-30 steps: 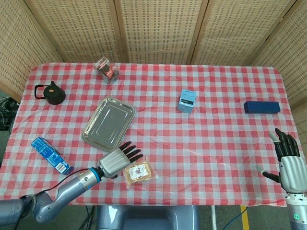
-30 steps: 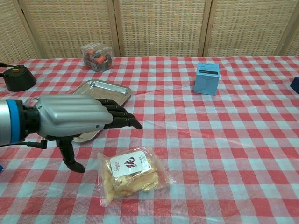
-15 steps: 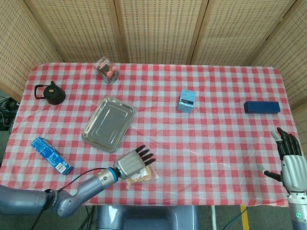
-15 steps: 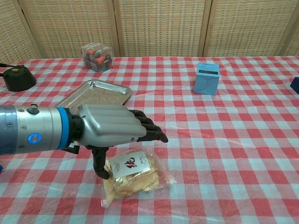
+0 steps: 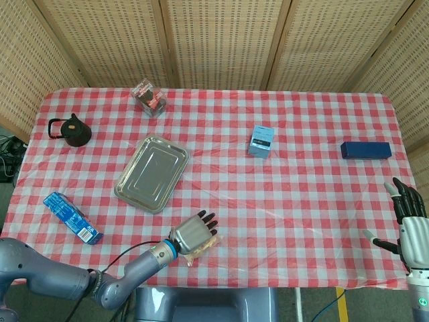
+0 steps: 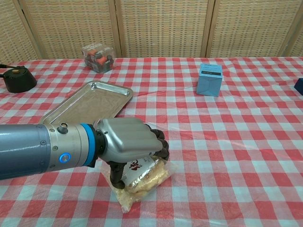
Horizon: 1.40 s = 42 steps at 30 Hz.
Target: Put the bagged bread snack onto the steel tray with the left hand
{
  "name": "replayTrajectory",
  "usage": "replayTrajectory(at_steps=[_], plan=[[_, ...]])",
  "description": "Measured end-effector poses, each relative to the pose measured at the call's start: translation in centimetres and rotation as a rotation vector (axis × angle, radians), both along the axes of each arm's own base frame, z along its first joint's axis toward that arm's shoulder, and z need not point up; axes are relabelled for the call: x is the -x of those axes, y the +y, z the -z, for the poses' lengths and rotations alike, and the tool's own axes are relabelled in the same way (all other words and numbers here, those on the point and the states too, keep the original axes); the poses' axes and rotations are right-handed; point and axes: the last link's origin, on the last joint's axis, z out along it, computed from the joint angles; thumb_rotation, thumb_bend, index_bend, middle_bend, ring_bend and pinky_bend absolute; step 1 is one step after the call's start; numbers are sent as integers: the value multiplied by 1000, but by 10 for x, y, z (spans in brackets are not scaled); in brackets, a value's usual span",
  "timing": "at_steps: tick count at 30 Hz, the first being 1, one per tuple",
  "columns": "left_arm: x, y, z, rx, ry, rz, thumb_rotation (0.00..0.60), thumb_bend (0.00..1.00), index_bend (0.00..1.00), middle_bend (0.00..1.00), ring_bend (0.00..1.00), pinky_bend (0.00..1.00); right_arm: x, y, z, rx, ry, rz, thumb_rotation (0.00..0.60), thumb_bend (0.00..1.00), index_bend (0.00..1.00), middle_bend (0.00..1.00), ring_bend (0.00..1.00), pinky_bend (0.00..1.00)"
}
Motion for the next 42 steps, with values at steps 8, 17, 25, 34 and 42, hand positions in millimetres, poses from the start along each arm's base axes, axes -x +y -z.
replayTrajectory(at_steps=[8, 17, 25, 34, 42], plan=[[7, 11, -16, -56, -56, -21, 600, 247, 314, 132, 68, 158, -1, 0, 0, -2, -2, -4, 600, 67, 0, 0, 0, 0], [32, 42, -59, -184, -102, -101, 600, 246, 328, 131, 68, 156, -3, 0, 5, -16, 7, -12, 600, 66, 0, 0, 0, 0], [63, 87, -95, -325, -144, -242, 600, 246, 338, 132, 68, 156, -5, 1, 8, -29, 9, -15, 600, 66, 0, 0, 0, 0], [76, 122, -103, -399, -140, -316, 600, 245, 343, 132, 67, 156, -4, -1, 11, -47, 7, -16, 600, 66, 0, 0, 0, 0], [87, 143, -97, -426, -126, -390, 600, 244, 322, 78, 59, 156, -3, -2, 10, -53, -5, -12, 600, 67, 0, 0, 0, 0]])
